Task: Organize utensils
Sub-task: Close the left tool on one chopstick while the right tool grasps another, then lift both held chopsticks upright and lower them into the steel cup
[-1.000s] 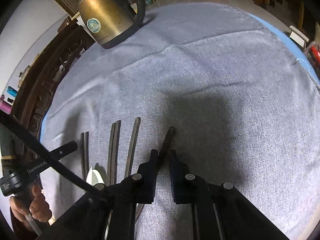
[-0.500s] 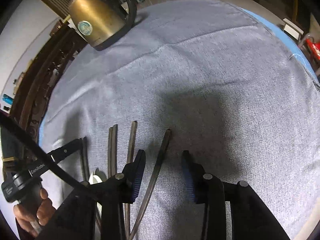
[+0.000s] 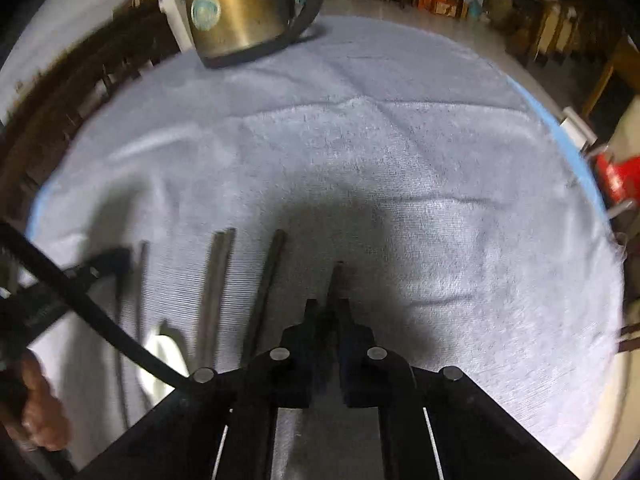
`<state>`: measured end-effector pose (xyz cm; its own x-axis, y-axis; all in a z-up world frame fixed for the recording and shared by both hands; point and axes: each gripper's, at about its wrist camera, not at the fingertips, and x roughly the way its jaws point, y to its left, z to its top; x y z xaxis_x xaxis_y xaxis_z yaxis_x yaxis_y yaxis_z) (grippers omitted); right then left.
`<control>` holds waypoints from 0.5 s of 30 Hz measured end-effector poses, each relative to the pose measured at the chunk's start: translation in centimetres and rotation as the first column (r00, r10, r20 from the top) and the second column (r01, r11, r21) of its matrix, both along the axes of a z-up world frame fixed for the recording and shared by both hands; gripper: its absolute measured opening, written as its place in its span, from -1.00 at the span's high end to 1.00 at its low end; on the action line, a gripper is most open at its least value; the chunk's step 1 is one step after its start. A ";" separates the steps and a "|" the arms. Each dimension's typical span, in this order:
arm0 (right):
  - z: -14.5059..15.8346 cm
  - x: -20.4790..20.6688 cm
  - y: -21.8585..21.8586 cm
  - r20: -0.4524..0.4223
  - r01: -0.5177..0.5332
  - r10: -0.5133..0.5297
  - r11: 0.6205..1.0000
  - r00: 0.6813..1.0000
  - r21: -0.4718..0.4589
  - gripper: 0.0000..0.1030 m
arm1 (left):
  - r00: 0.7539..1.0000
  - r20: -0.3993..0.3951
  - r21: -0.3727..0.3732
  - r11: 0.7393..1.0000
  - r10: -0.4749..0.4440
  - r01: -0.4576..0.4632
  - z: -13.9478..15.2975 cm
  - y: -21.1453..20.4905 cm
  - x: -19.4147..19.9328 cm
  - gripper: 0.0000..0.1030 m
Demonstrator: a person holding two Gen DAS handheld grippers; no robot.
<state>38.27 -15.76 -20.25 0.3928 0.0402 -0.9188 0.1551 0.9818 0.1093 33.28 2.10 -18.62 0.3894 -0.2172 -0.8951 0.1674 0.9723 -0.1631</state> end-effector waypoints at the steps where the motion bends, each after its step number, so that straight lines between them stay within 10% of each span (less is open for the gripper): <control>1: 0.6 -0.5 -0.4 0.025 0.003 -0.003 1.000 1.000 0.012 0.84 | 1.000 0.014 -0.006 1.000 -0.001 0.001 0.6 0.3 -0.5 0.88; 7: 5.5 -4.9 -1.7 0.224 -0.036 0.013 0.994 0.974 0.103 0.87 | 0.983 0.181 -0.042 0.999 -0.020 0.028 7.2 1.2 -5.1 0.89; 15: 12.3 -12.5 -2.1 0.493 -0.099 0.009 0.983 0.870 0.156 0.87 | 0.897 0.442 -0.021 0.999 -0.021 0.034 14.4 1.1 -13.2 0.89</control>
<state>25.81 -17.90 -7.97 0.7818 0.2131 -0.5860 -0.0153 0.9460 0.3237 20.07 3.21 -4.26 0.7364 -0.2561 -0.6262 0.2555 0.9623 -0.0931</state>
